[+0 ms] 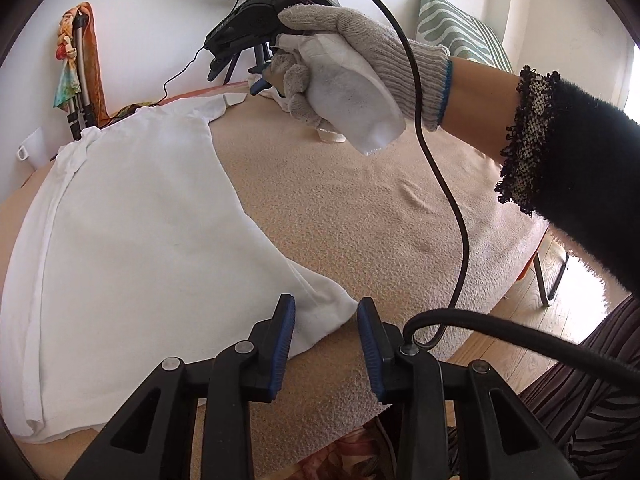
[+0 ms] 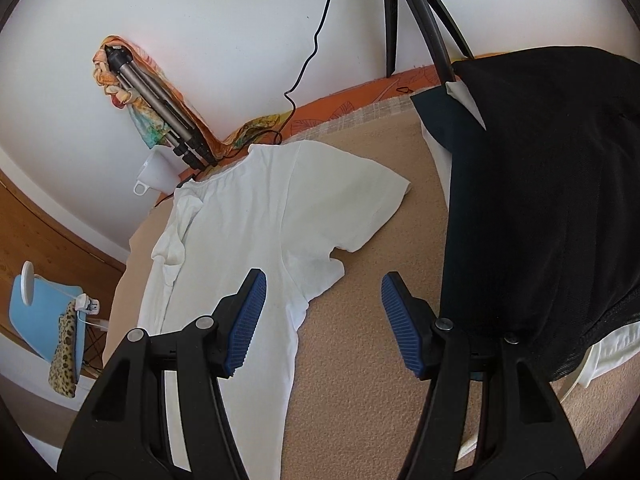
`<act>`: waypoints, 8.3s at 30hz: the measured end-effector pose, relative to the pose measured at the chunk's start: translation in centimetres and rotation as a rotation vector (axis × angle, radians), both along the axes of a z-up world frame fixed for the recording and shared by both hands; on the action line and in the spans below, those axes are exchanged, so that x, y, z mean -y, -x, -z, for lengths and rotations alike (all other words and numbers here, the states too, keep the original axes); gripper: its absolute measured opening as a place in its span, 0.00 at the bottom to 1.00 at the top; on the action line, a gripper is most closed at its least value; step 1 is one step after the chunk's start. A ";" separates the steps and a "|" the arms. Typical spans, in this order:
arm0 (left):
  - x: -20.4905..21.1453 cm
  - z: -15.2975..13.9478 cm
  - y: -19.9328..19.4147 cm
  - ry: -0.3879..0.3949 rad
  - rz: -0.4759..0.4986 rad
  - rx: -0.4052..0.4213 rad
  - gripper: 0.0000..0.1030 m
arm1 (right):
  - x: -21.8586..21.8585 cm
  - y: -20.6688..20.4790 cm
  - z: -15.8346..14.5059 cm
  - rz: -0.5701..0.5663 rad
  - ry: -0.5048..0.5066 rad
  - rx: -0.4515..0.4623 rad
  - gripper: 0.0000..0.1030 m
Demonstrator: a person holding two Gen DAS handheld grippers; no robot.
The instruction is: Fold small clothes
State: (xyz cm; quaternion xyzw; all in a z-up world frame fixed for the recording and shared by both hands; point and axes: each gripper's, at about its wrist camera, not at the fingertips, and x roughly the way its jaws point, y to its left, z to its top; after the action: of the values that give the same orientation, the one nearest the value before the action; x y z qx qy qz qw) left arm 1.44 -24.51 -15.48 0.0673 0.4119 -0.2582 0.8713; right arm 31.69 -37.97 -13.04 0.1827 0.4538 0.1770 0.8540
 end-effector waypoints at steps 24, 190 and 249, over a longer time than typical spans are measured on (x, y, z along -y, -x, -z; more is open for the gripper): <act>-5.0 -1.9 -0.6 0.293 -0.138 -0.065 0.05 | -4.2 -4.6 2.3 0.039 0.033 -0.008 0.06; -18.5 -9.5 -27.1 0.037 -0.136 -0.068 0.72 | -10.2 16.2 -5.2 -0.322 0.058 0.057 0.29; -27.5 -3.4 -37.5 0.110 -0.360 0.063 0.25 | -13.2 -17.2 1.6 -0.112 0.130 0.085 0.43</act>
State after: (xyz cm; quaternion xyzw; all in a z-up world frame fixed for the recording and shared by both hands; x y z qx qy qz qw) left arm 38.91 2.94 -12.08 -0.0469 0.3753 -0.1182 0.9181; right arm 48.90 -24.74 -14.60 0.0936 0.4371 0.2023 0.8714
